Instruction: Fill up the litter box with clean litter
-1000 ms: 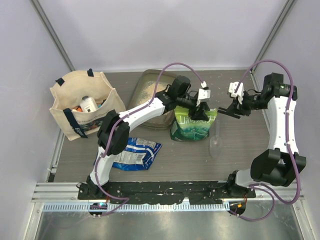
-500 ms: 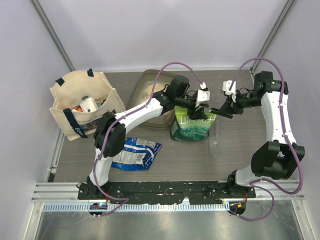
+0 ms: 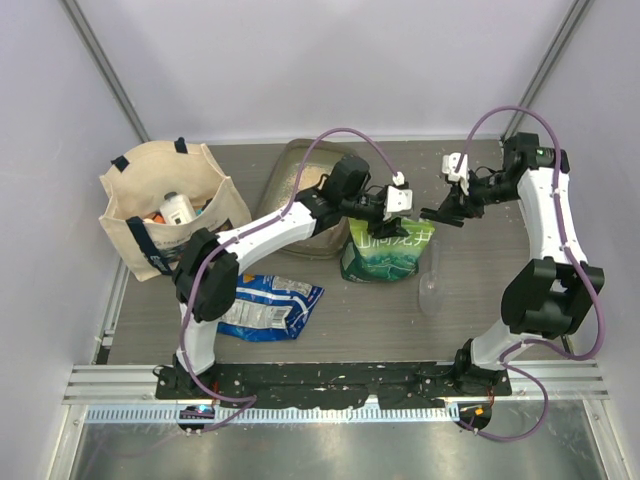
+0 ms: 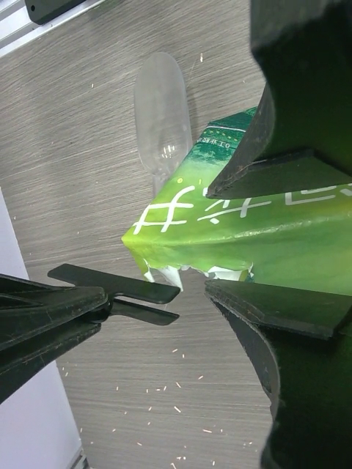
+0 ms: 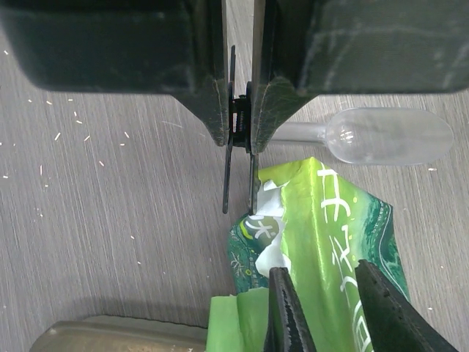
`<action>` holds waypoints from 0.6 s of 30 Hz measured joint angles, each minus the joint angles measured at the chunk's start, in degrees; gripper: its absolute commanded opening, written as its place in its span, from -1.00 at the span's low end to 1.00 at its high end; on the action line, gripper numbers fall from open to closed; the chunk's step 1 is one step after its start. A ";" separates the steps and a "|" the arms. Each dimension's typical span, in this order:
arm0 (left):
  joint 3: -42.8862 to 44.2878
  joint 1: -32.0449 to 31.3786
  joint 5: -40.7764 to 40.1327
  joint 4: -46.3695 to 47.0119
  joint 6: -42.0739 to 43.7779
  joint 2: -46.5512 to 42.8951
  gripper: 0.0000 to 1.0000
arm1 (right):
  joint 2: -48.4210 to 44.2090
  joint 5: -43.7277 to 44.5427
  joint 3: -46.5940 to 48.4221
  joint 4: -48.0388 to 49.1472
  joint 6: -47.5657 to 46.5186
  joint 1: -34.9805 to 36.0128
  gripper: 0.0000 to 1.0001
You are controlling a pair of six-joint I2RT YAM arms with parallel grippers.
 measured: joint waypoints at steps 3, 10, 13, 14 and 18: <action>0.11 0.00 0.31 -0.22 -0.02 -0.02 -0.04 | 0.00 0.00 0.09 -0.04 -2.01 0.70 -0.97; 1.92 -0.15 2.14 -0.20 -1.70 0.00 -0.17 | -0.44 0.24 -2.21 0.11 -5.03 1.46 -0.97; 2.62 -0.42 3.30 -0.22 -2.49 0.24 -0.19 | -0.48 0.24 -3.26 0.15 -5.84 1.46 -0.97; 2.95 -0.52 3.93 -0.22 -2.67 0.46 -0.20 | -0.50 0.24 -3.45 0.15 -6.16 1.49 -0.97; 5.11 -0.92 5.99 -0.81 -2.89 2.25 -0.20 | -1.27 0.28 -4.35 0.39 -6.78 1.46 -0.97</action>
